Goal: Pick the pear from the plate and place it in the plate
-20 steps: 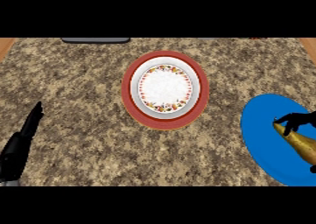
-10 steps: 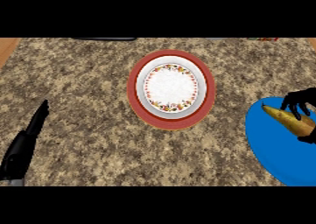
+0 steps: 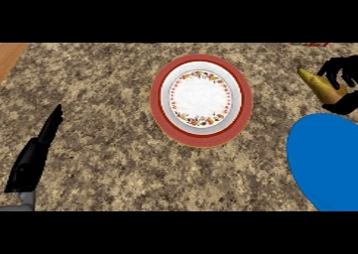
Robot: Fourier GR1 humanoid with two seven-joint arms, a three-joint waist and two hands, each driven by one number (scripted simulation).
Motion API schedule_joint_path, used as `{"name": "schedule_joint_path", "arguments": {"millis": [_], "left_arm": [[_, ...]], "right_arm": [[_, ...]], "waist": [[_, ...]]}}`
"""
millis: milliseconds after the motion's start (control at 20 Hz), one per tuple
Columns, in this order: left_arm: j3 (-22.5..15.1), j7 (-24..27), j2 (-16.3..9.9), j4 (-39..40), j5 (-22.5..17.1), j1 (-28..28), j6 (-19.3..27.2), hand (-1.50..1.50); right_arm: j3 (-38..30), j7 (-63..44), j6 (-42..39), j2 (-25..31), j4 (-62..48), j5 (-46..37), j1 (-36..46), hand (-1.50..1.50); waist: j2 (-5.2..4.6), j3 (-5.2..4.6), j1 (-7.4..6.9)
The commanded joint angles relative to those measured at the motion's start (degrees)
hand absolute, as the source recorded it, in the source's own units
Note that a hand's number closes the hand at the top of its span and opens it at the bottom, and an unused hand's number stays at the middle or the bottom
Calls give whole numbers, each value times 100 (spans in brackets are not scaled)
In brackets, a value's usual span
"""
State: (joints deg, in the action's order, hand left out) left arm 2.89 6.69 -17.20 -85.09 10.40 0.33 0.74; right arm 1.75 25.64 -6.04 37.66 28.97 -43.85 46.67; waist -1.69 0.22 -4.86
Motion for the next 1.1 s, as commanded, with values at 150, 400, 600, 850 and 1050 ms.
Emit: {"name": "schedule_joint_path", "arguments": {"millis": [150, 400, 600, 850, 1050], "left_arm": [[133, 200, -81, -57, -45, 318, -48, 0], [83, 125, 24, -374, -69, 664, -41, 0], [201, 103, -89, -323, -79, 645, -107, 0], [327, -173, -27, 116, 16, 61, 25, 0], [344, -131, -32, -141, -8, 436, -63, 0]], "right_arm": [[-623, 703, 1018, 43, -398, 281, 699, 150], [-900, 1439, 654, -62, -239, 692, 1261, 150], [-948, 1841, -367, -145, -161, 1007, 1604, 150], [-751, 1552, -591, -744, 447, 1052, 1646, 150], [-588, 799, -1009, -1198, 1427, 1228, 1351, 150]], "waist": [[67, -5, 143], [131, -12, 210], [155, -21, 316], [175, -26, 462], [217, -26, 518]]}}
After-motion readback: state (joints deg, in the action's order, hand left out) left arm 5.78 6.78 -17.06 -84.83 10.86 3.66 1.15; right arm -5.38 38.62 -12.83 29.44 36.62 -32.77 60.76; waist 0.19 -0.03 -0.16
